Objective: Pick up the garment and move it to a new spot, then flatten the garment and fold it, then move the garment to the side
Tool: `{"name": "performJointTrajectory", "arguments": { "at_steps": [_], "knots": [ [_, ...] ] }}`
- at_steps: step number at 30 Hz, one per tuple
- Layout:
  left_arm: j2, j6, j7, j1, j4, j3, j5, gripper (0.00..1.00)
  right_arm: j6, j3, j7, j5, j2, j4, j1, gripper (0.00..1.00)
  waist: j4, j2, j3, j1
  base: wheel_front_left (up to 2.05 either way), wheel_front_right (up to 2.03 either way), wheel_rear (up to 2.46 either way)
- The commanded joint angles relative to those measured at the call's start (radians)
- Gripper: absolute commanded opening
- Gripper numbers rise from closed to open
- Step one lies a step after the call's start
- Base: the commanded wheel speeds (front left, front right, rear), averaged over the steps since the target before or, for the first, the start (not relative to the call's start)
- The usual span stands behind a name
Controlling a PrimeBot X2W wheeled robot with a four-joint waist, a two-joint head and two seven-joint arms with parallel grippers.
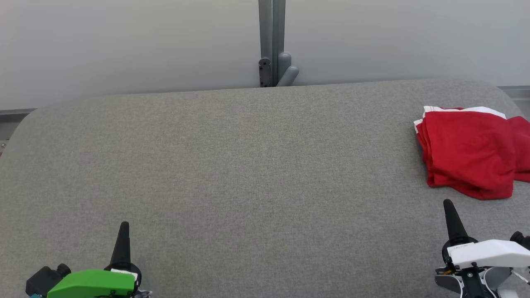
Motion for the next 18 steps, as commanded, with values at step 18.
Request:
{"name": "performJointTrajectory", "arguments": {
  "at_steps": [18],
  "knots": [
    [0.011,-0.013,0.050,-0.054,-0.019,0.033,-0.174,0.00,0.000,0.018,0.050,0.222,-0.009,0.005,-0.047,0.00,-0.006,0.0032,0.004,0.0000,0.00,0.00,0.00]
  ]
}}
